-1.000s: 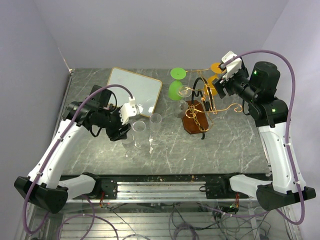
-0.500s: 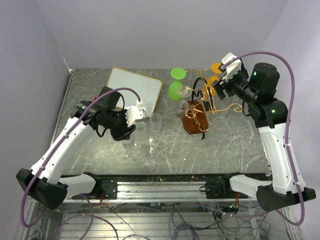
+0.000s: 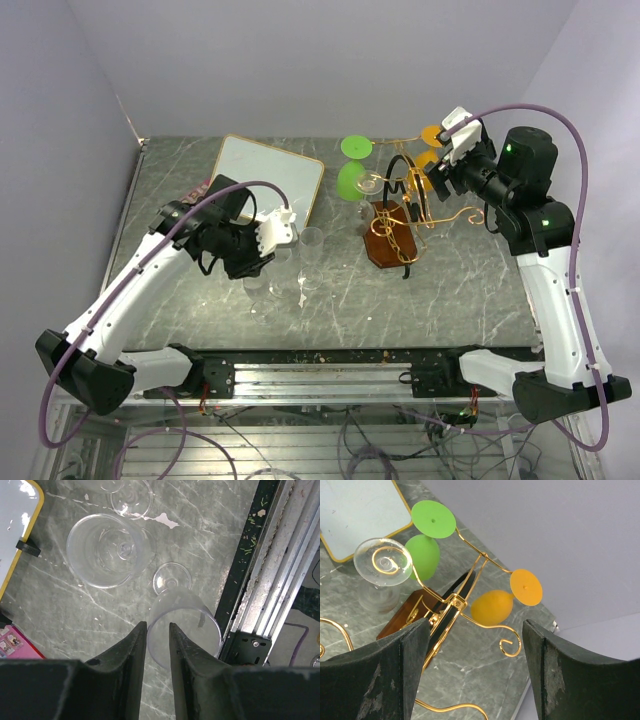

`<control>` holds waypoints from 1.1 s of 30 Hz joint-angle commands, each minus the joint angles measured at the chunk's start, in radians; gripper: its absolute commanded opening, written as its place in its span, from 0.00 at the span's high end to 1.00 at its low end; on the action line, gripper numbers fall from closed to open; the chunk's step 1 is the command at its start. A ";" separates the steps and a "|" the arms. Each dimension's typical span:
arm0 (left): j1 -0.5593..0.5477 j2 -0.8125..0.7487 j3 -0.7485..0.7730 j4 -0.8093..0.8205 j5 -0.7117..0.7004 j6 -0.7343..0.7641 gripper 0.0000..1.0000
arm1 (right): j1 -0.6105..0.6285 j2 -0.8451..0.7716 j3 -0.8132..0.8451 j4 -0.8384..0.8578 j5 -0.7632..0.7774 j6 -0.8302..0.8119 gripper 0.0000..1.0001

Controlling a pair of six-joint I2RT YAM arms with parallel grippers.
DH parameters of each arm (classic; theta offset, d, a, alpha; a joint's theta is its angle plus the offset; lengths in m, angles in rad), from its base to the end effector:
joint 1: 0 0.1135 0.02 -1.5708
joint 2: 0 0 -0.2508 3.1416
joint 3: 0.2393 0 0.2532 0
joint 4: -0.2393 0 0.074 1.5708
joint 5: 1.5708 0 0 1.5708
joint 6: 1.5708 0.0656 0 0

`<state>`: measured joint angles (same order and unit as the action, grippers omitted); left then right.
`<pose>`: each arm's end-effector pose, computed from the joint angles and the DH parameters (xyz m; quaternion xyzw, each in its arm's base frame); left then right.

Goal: Place the wine glass upside down on the wine glass rack

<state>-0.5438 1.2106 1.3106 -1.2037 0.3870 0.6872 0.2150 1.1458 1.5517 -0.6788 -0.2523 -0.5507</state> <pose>0.1849 -0.1407 0.3122 0.5876 0.7538 -0.1703 0.2399 0.2420 0.0696 0.4572 -0.3658 0.7048 -0.0013 0.6079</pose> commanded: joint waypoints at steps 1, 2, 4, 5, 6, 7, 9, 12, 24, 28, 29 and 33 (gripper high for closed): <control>-0.014 0.013 -0.013 -0.023 -0.019 0.001 0.68 | -0.006 -0.002 -0.007 0.018 -0.006 -0.004 0.26; -0.016 0.016 -0.010 -0.031 -0.022 0.004 0.70 | -0.006 -0.001 -0.007 0.018 -0.005 -0.005 0.26; -0.016 0.019 0.001 -0.052 -0.029 0.011 0.77 | -0.007 0.004 -0.001 0.016 -0.004 -0.006 0.26; -0.016 0.020 0.010 -0.067 -0.031 0.017 0.81 | -0.007 0.009 0.002 0.015 -0.005 -0.005 0.26; -0.017 0.021 0.018 -0.084 -0.032 0.023 0.84 | -0.008 0.014 0.007 0.014 -0.007 -0.006 0.26; -0.017 0.021 0.026 -0.102 -0.036 0.027 0.88 | -0.007 0.018 0.011 0.011 -0.010 -0.006 0.26; -0.018 0.023 0.046 -0.140 -0.055 0.028 0.93 | -0.006 0.025 0.022 0.009 -0.014 -0.006 0.26; -0.017 0.018 0.075 -0.199 -0.098 0.016 0.93 | -0.006 0.038 0.038 0.002 -0.019 -0.006 0.26; 0.005 -0.036 0.316 -0.232 -0.402 -0.065 0.93 | -0.006 0.074 0.108 -0.006 -0.163 0.071 0.25; 0.070 -0.041 0.432 -0.116 -0.396 -0.121 0.93 | -0.006 0.080 0.096 0.061 -0.212 0.151 0.26; 0.090 -0.042 0.462 -0.087 -0.385 -0.138 0.93 | -0.006 0.084 0.097 0.077 -0.233 0.176 0.26; 0.166 -0.043 0.571 0.048 -0.367 -0.255 0.93 | -0.002 0.114 0.113 0.146 -0.355 0.282 0.27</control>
<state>-0.4366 1.1862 1.7813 -1.3407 0.0299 0.5610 0.2142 1.2335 1.6379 -0.6331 -0.4782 -0.3996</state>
